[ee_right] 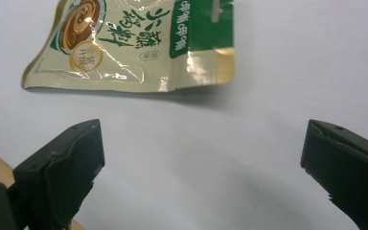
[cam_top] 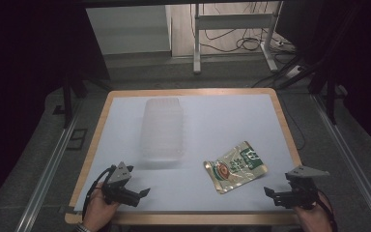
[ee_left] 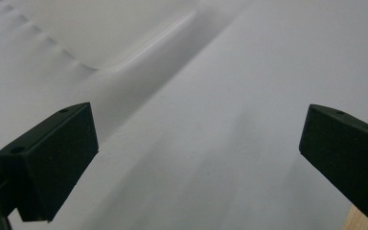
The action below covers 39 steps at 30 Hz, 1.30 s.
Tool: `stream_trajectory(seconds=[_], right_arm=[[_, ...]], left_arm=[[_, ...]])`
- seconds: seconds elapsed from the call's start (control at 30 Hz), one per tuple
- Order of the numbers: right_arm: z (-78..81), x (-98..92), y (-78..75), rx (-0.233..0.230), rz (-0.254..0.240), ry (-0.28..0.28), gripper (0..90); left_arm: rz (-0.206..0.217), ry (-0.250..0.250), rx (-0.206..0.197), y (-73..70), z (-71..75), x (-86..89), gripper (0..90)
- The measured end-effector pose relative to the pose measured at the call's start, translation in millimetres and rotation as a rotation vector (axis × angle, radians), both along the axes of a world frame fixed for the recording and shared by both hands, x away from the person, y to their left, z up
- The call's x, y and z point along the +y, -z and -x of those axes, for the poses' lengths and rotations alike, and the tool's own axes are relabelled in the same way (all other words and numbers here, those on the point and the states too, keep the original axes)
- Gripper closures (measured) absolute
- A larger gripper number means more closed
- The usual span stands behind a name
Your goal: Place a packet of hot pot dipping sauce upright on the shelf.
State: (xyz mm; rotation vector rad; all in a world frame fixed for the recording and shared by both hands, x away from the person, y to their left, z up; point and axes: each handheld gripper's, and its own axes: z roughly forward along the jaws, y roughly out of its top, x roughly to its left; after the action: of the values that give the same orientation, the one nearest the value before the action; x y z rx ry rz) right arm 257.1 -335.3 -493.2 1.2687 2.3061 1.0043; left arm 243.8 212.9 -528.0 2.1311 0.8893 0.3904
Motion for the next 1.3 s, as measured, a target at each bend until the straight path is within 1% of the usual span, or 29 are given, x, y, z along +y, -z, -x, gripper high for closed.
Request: stream_trajectory(seconds=[0.07,0.1,0.13,0.27,0.33,0.4,0.43,0.63,0.7,0.87,1.0,1.13,1.3], right_arm=[[-1.7,-4.8,0.0,-0.012,-0.036,0.002,1.5],[-2.5,-6.1,-0.3,-0.018,-0.05,0.005,1.5],[-2.6,-6.2,-0.6,-0.024,-0.052,0.012,1.3],[-2.2,-3.4,0.0,-0.048,-0.001,0.01,0.0],[-2.5,-1.8,0.8,-0.049,0.011,0.006,0.0],[-2.5,-0.7,0.9,-0.055,0.025,0.005,0.0],[-2.5,-0.3,0.8,-0.057,0.024,0.004,0.0],[-2.9,0.4,1.9,-0.059,0.042,0.016,0.0],[-2.7,1.3,1.9,-0.063,0.053,0.023,0.0],[-3.1,3.8,2.7,-0.069,0.068,0.019,0.0],[-3.7,5.6,2.7,-0.077,0.077,0.015,0.0],[-4.1,7.4,1.9,-0.087,0.084,0.01,0.0],[-6.6,9.9,1.2,-0.097,0.085,0.004,0.0]], left_arm=[[-0.004,-0.009,0.0,-0.5,0.0,0.2,0.0],[0.002,-0.009,0.0,-0.6,0.0,0.6,0.0],[0.009,-0.008,0.002,-0.8,0.1,1.0,0.0],[0.041,0.005,-0.002,-1.5,0.0,2.1,0.0],[0.048,0.01,-0.009,-1.8,0.3,2.0,0.0],[0.069,0.027,-0.004,-0.9,-0.3,2.3,0.0],[0.073,0.032,-0.001,-0.5,-0.7,2.4,0.0],[0.072,0.052,-0.01,0.6,-1.3,2.4,0.0],[0.067,0.058,-0.02,0.8,-1.1,2.6,0.0],[0.077,0.085,-0.048,1.3,-1.0,3.2,0.0],[0.066,0.111,-0.073,2.8,-1.6,4.0,0.0],[0.047,0.113,-0.073,3.3,-1.8,4.2,0.0],[0.043,0.111,-0.056,3.9,-2.5,4.6,0.0]])
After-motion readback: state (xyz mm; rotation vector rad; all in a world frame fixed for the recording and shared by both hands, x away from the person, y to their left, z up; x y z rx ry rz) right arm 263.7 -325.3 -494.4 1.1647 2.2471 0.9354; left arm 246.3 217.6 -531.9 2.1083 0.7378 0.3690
